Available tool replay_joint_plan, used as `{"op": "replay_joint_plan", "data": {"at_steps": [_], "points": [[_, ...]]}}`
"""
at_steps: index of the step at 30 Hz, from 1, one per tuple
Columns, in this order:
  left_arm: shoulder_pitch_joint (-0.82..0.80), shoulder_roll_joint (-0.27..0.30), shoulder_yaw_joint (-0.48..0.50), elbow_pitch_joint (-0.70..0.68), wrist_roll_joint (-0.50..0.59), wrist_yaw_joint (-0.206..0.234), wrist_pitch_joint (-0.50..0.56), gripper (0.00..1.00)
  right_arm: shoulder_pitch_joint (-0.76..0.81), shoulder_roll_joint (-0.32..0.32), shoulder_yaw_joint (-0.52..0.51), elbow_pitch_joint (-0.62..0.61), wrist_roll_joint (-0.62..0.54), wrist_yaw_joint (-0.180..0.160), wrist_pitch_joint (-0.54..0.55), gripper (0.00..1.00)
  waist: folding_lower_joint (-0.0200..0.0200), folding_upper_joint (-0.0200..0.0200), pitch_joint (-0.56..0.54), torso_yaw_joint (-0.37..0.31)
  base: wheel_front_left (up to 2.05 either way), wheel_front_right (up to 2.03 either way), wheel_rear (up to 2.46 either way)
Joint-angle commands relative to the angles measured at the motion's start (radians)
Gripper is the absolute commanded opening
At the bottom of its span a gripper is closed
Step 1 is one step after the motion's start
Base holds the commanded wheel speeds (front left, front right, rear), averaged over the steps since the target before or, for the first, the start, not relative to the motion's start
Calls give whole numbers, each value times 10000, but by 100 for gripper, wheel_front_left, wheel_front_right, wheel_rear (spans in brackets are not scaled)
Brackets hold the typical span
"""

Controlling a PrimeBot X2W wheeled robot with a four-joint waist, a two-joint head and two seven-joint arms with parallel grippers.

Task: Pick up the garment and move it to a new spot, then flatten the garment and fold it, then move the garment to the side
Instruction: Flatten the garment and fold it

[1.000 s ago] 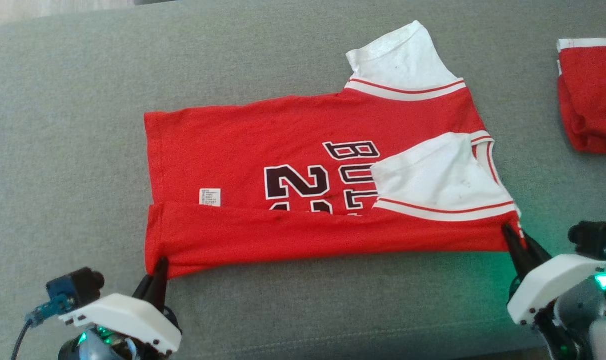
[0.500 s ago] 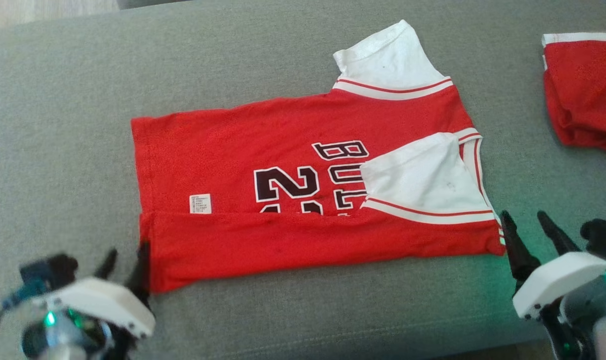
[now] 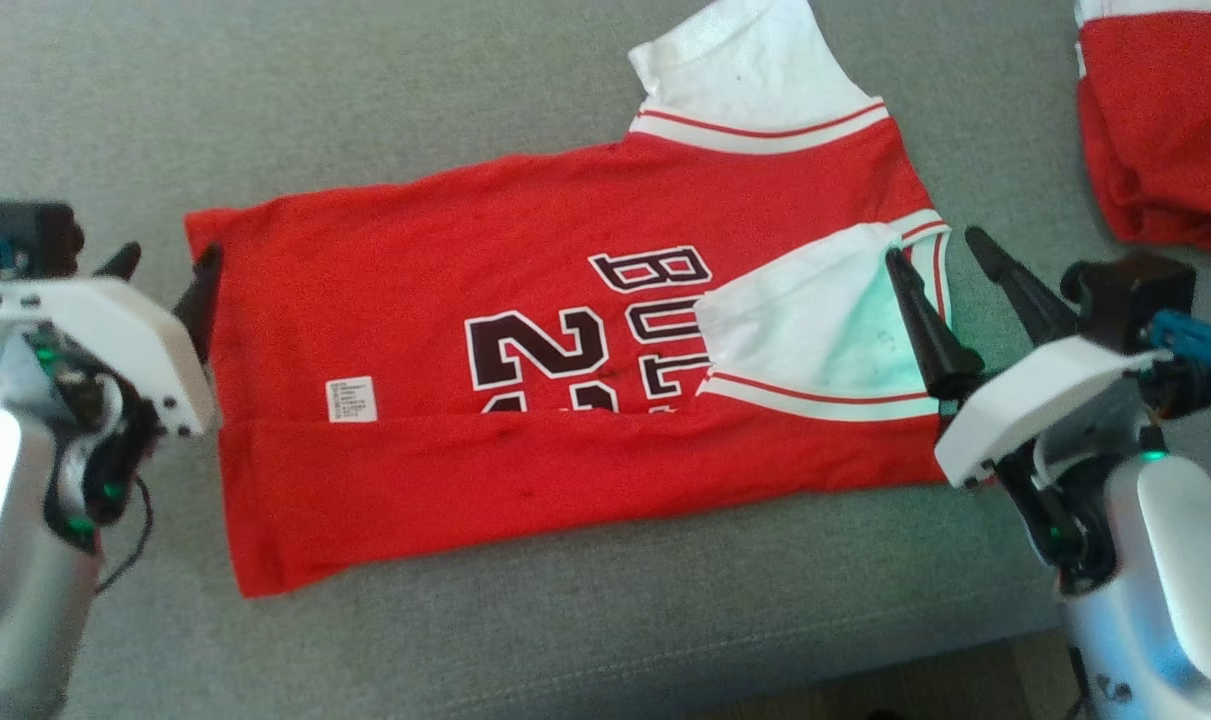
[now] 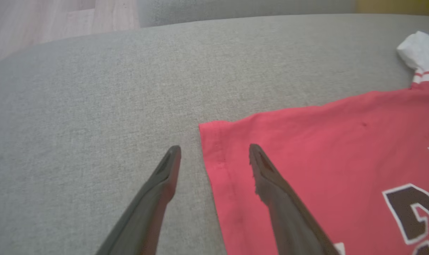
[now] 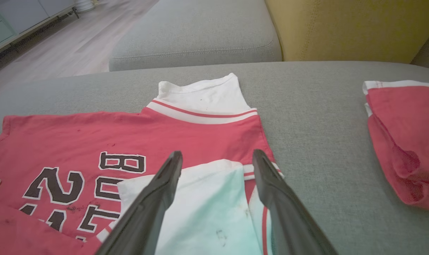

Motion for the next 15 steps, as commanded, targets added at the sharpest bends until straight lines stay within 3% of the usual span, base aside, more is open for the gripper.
{"op": "replay_joint_plan", "data": {"at_steps": [1, 15], "points": [[-695, 512, 360, -62, 92, -80, 145, 100, -345, -225, 306, -215, 103, -9, -154, 100, 0, 0, 244, -162, 0, 0, 0], [-2567, 898, -163, 1898, 435, -585, 969, 100, -1485, -504, 1097, 452, 324, -9, -581, 100, 0, 0, 866, -500, 0, 0, 0]]}}
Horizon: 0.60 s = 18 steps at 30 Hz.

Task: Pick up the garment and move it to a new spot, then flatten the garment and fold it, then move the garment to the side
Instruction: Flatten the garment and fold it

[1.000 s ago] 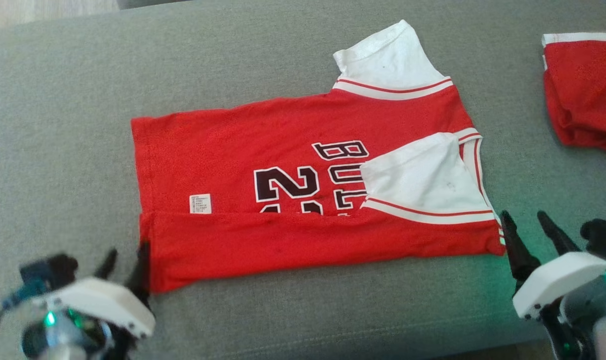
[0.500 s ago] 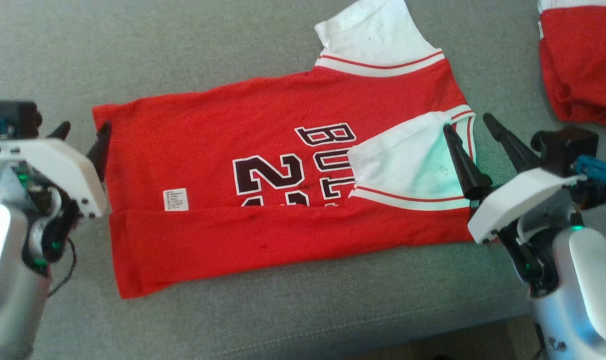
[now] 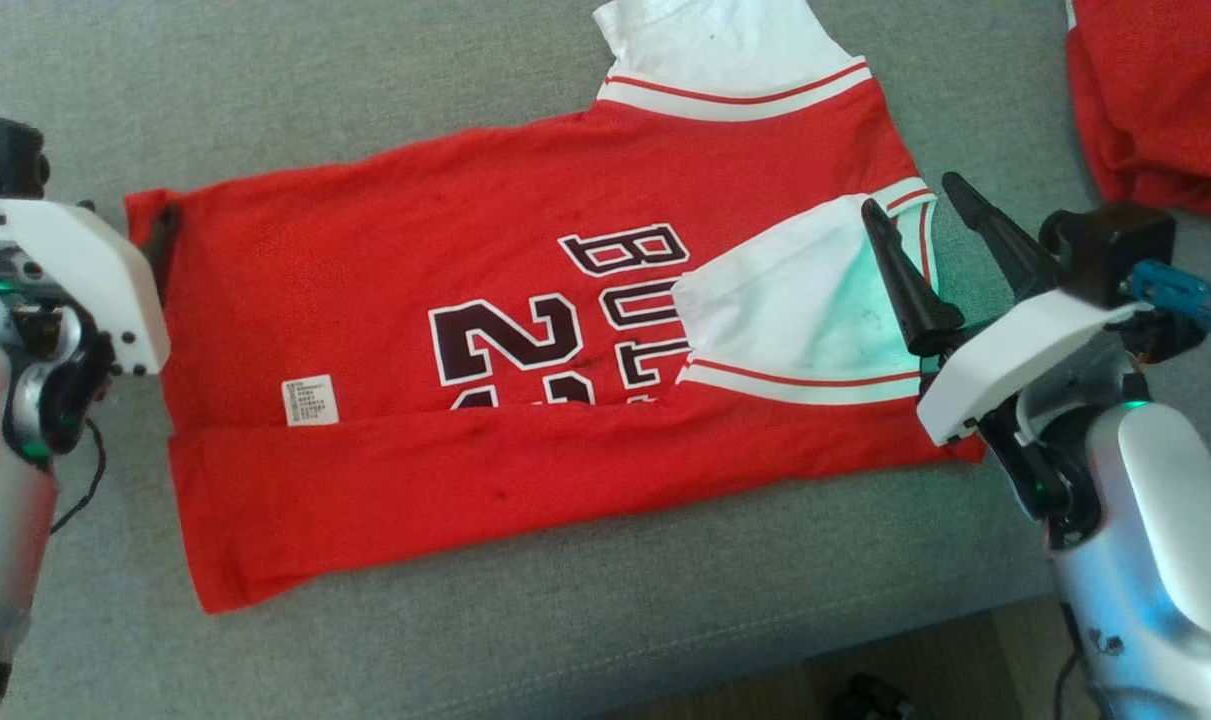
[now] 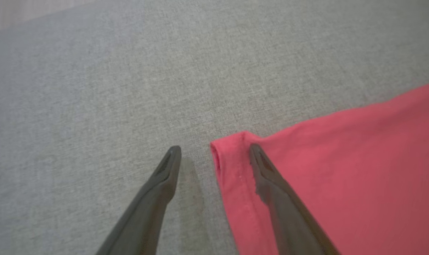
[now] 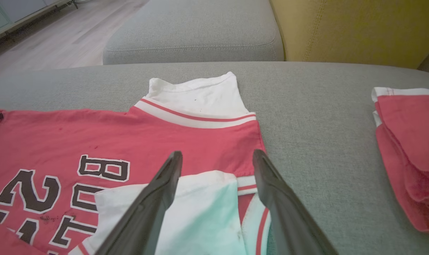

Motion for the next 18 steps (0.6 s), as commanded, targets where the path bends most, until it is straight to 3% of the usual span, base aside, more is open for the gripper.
{"op": "replay_joint_plan", "data": {"at_steps": [1, 3, 4, 6, 7, 11, 14, 18], "points": [[-558, 565, 289, -157, 147, -59, 51, 100, -239, -131, 203, -280, 75, -9, -82, 100, -1, 0, 41, -23, 0, 0, 0], [-646, 551, 188, -49, 145, -169, 125, 100, -313, -180, 237, -243, 100, -9, -96, 100, -1, 0, 78, -27, 0, 0, 0], [-680, 534, 139, 0, 122, -243, 165, 95, -346, -206, 248, -227, 110, -9, -99, 100, -1, 0, 90, -26, 0, 0, 0], [-732, 472, 29, 26, 110, -333, 227, 57, -419, -265, 257, -205, 121, -9, -88, 100, -1, 0, 103, -11, 0, 0, 0], [-756, 441, -3, 7, 119, -327, 227, 49, -461, -293, 257, -200, 124, -9, -79, 100, -1, 0, 110, 0, 0, 0, 0], [-872, 401, -93, 17, 129, -426, 122, 35, -708, -368, 316, -161, 111, -9, -31, 100, -1, 0, 156, 45, 0, 0, 0], [-955, 335, -138, 2, 143, -475, -80, 10, -1035, -428, 424, 18, 123, -9, 73, 100, -1, 0, 191, 108, 0, 0, 0], [-1082, 174, -110, -179, 141, -454, -550, 3, -1819, -563, 401, 565, -5, -9, 164, 100, -1, 0, 269, 319, 0, 0, 0]]}}
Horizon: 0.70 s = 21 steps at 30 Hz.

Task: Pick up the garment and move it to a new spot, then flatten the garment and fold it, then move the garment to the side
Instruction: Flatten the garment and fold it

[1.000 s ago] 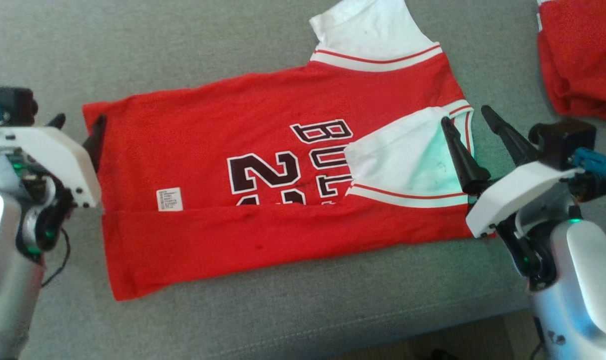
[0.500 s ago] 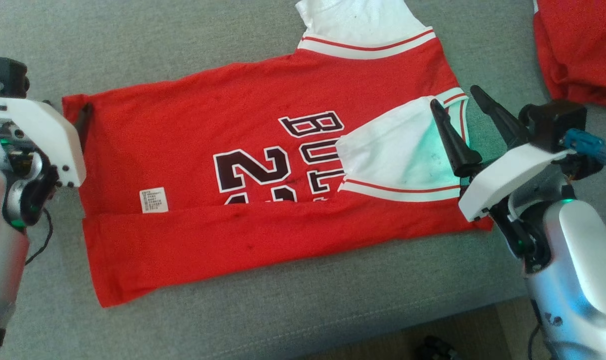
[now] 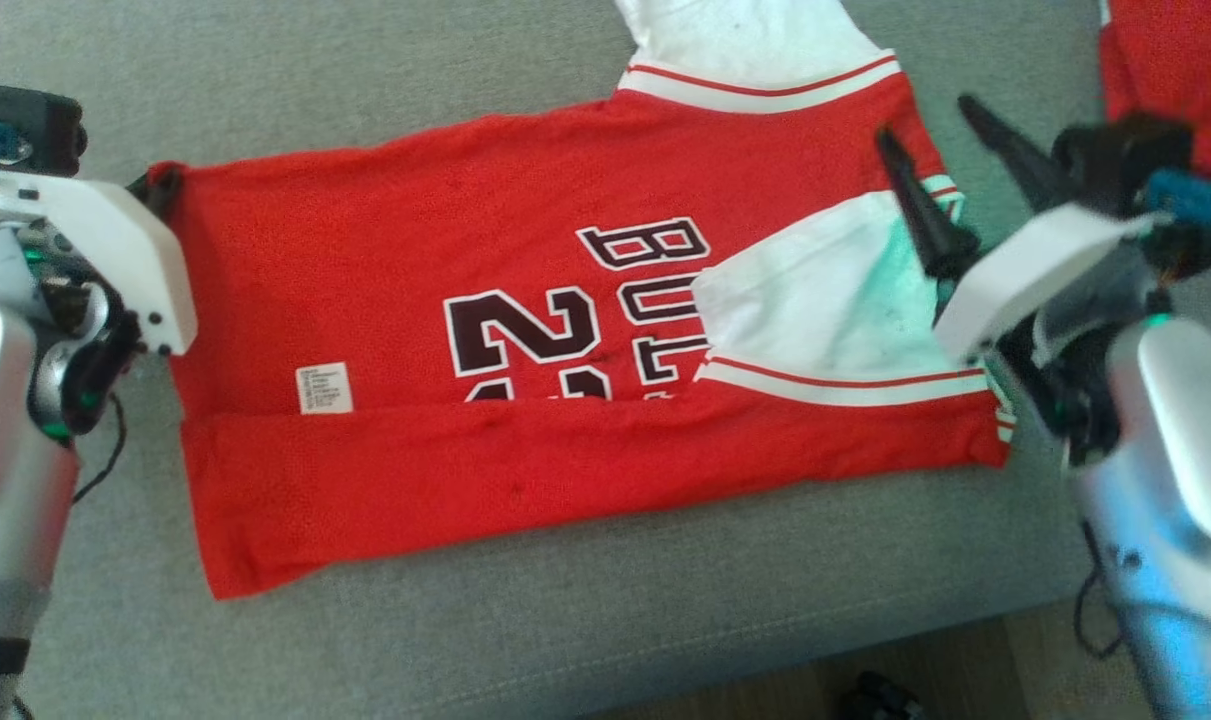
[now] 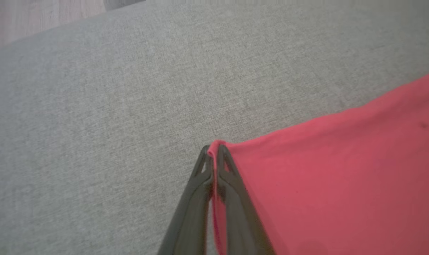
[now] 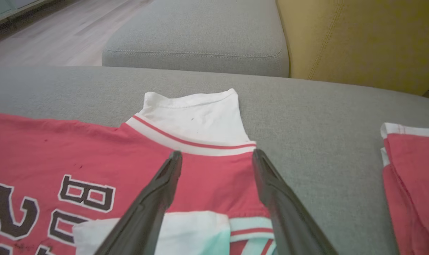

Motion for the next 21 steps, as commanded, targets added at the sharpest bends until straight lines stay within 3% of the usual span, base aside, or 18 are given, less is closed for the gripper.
{"op": "replay_joint_plan", "data": {"at_steps": [1, 21], "points": [[-548, 284, 375, -417, 34, 9, -226, 1, -627, -148, 14, -40, -104, -9, 18, 100, -1, 0, 58, 184, 0, 0, 0], [-431, -1179, -249, -2206, 92, 139, -1922, 0, -5510, -646, -1153, 5977, -1731, -9, 741, 100, -1, 0, 822, 2658, 0, 0, 0]]}}
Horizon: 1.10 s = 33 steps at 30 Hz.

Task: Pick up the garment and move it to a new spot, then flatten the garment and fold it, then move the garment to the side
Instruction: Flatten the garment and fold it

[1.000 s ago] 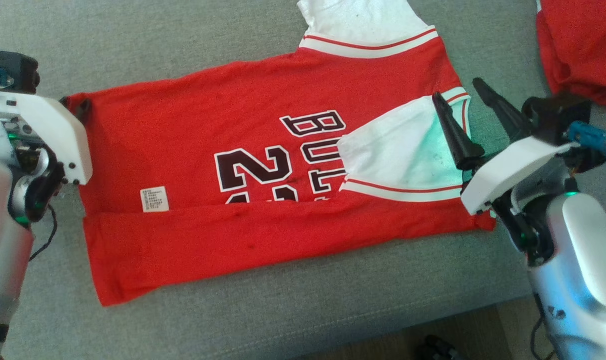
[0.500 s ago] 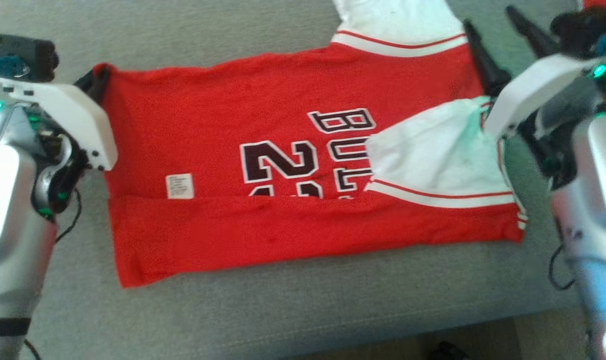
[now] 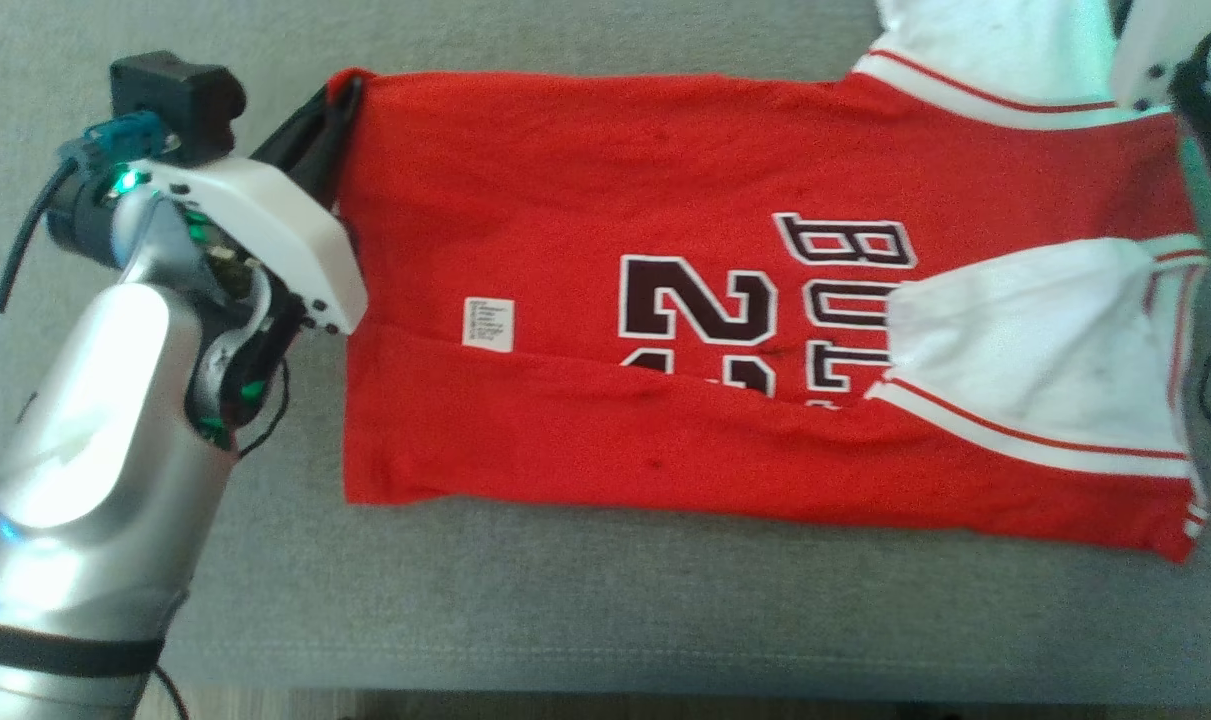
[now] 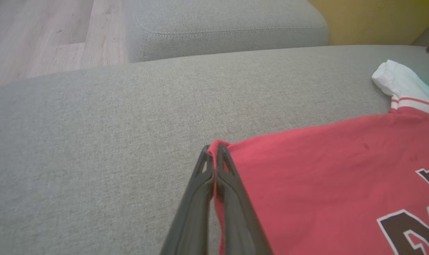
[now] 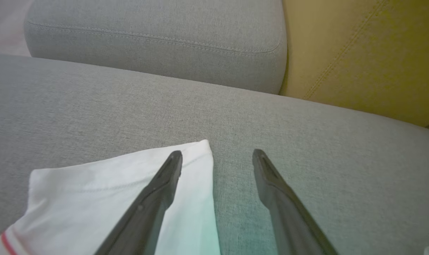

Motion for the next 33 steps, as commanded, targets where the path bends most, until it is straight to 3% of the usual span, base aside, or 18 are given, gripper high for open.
{"op": "replay_joint_plan", "data": {"at_steps": [1, 13, 14, 15, 17, 18, 19, 27, 33], "points": [[-473, 284, 346, -347, 98, 45, -86, 0, -326, -42, 5, -141, -133, -9, 47, 100, 0, 0, 292, 299, 0, 0, 0], [-822, -145, 112, 12, 110, -14, -585, 0, -1550, -12, -533, 2154, -871, -9, 951, 100, 0, 0, 711, 700, 0, 0, 0], [-839, -149, 108, 49, 106, -20, -610, 0, -1601, -13, -562, 2266, -888, -9, 1015, 65, 0, 0, 710, 689, 0, 0, 0], [-854, -147, 106, 86, 103, -23, -633, 0, -1641, 10, -581, 2371, -896, -9, 1101, 48, 0, 0, 706, 669, 0, 0, 0], [-881, -133, 102, 157, 97, -30, -664, 0, -1707, 54, -618, 2531, -899, -9, 1245, 29, 0, 0, 696, 623, 0, 0, 0], [-898, -126, 98, 192, 96, -33, -673, 0, -1740, 55, -616, 2586, -903, -9, 1256, 6, 0, 0, 692, 600, 0, 0, 0], [-919, -119, 95, 231, 95, -36, -684, 0, -1755, 71, -614, 2628, -914, -9, 1244, 0, 0, 0, 680, 573, 0, 0, 0], [-1116, 12, 196, 617, 108, 3, -920, 0, -1766, 304, -790, 2518, -907, -9, -40, 0, 0, 0, 467, 184, 0, 0, 0], [-1007, 133, 365, 930, 24, 84, -1165, 0, -1392, 486, -159, 2218, -284, -9, -1096, 0, 0, 0, -28, -197, 0, 0, 0]]}}
